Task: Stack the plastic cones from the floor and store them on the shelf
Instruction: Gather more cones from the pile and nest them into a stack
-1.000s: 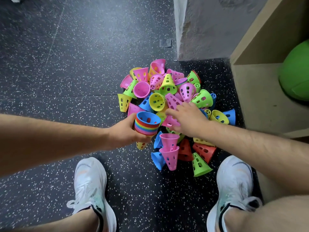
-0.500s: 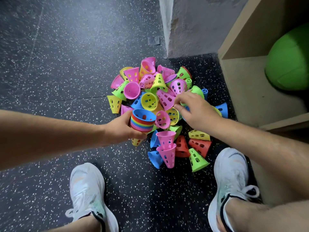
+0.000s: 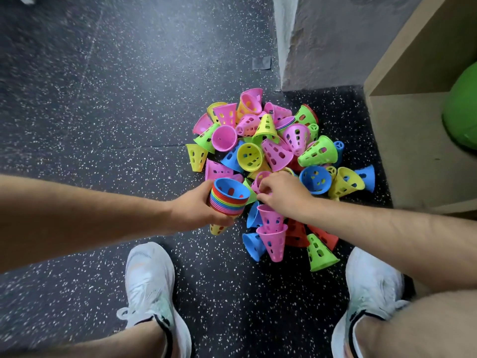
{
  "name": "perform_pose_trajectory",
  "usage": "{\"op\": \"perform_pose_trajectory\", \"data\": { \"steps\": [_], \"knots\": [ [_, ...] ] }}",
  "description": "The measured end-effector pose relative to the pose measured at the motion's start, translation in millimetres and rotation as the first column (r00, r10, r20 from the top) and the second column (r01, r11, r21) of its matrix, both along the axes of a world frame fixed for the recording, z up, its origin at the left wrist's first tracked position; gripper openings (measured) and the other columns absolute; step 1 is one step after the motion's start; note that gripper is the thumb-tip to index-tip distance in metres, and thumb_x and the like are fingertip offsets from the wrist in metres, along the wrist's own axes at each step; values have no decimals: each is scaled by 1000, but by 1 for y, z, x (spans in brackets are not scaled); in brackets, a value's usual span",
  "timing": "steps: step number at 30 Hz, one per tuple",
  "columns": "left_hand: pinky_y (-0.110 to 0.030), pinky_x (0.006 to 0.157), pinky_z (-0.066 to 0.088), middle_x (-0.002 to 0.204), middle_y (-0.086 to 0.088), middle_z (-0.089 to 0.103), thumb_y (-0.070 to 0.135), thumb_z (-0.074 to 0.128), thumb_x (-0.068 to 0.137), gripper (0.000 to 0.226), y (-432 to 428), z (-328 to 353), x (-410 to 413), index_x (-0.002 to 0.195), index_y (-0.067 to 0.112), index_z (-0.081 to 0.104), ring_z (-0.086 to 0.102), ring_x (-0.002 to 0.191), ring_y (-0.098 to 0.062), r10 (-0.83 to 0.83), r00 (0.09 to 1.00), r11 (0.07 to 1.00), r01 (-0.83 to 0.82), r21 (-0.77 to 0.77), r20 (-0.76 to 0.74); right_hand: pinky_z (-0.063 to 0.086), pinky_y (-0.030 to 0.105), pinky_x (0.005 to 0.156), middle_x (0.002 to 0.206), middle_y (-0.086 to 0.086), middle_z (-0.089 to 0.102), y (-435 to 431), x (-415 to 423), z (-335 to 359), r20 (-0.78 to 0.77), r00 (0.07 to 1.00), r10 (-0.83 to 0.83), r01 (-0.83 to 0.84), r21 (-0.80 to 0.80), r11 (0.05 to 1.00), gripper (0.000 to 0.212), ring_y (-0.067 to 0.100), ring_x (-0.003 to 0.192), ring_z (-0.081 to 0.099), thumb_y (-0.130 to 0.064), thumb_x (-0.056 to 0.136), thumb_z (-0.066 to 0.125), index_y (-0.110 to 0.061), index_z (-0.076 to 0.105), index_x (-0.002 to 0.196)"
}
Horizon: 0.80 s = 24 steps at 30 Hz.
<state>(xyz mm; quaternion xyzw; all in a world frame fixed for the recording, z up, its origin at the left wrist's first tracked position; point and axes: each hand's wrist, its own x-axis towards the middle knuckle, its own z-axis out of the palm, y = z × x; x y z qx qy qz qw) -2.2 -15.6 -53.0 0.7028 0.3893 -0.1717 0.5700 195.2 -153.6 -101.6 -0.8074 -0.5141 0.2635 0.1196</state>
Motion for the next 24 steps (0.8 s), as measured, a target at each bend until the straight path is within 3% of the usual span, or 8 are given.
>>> {"op": "perform_pose_trajectory", "data": {
  "steps": [6, 10, 12, 18, 20, 22, 24],
  "knots": [
    [-24, 81, 59, 108, -2, 74, 10, 92, 72, 73, 5, 1, -7, 129, 28, 50, 74, 95, -13, -18, 1000, 1000, 18, -3, 16, 49, 44, 77, 91, 0, 65, -8, 2, 24, 45, 998, -37, 26, 224, 974, 16, 24, 89, 57, -27, 96, 53, -16, 65, 96],
    [-28, 87, 59, 108, -1, 75, 10, 92, 72, 73, 8, 1, -6, 129, 29, 51, 73, 98, -14, -44, 998, 999, 44, 7, 35, 44, 25, 85, 111, 0, 55, -19, 9, 56, -86, 990, -109, 137, 459, 878, 12, 14, 98, 53, -24, 100, 57, -15, 63, 106],
    [-23, 84, 58, 107, 1, 75, 8, 91, 74, 70, 8, 2, -1, 126, 32, 51, 73, 98, -13, -53, 997, 999, 53, 10, 59, 44, 22, 90, 117, 2, 55, -22, 9, 69, -152, 983, -100, 165, 508, 846, 15, 12, 104, 53, -24, 101, 56, -14, 63, 109],
    [-28, 88, 59, 107, -4, 76, 6, 88, 70, 65, -5, 22, 30, 122, 27, 56, 73, 95, -12, -48, 983, 997, 59, -55, 175, 42, 18, 90, 108, -6, 61, -24, -2, 79, -185, 977, 109, -6, 484, 875, 15, 6, 99, 54, -21, 102, 56, -14, 63, 113],
    [-25, 85, 59, 104, -2, 76, -4, 85, 75, 64, -9, 31, 34, 121, 30, 56, 71, 91, -8, -20, 979, 995, 39, -89, 204, 45, 21, 92, 108, -7, 62, -26, -5, 79, -251, 962, 103, 28, 468, 883, 14, 7, 100, 56, -21, 102, 56, -15, 64, 112],
    [-21, 81, 58, 101, 1, 74, -2, 87, 71, 71, -15, 36, 32, 125, 28, 54, 71, 91, -7, 14, 975, 991, 16, -133, 220, 51, 30, 93, 107, -5, 63, -27, -8, 79, -344, 936, 78, 92, 452, 887, 15, 10, 101, 61, -23, 101, 57, -17, 64, 112],
    [-23, 82, 58, 104, -3, 74, 1, 90, 70, 74, -24, 36, 25, 131, 22, 53, 71, 95, -11, 56, 972, 983, -14, -183, 227, 52, 30, 95, 110, -5, 64, -30, -11, 80, -445, 892, 75, 124, 401, 908, 18, 8, 105, 63, -26, 102, 56, -19, 64, 116]
  ]
}}
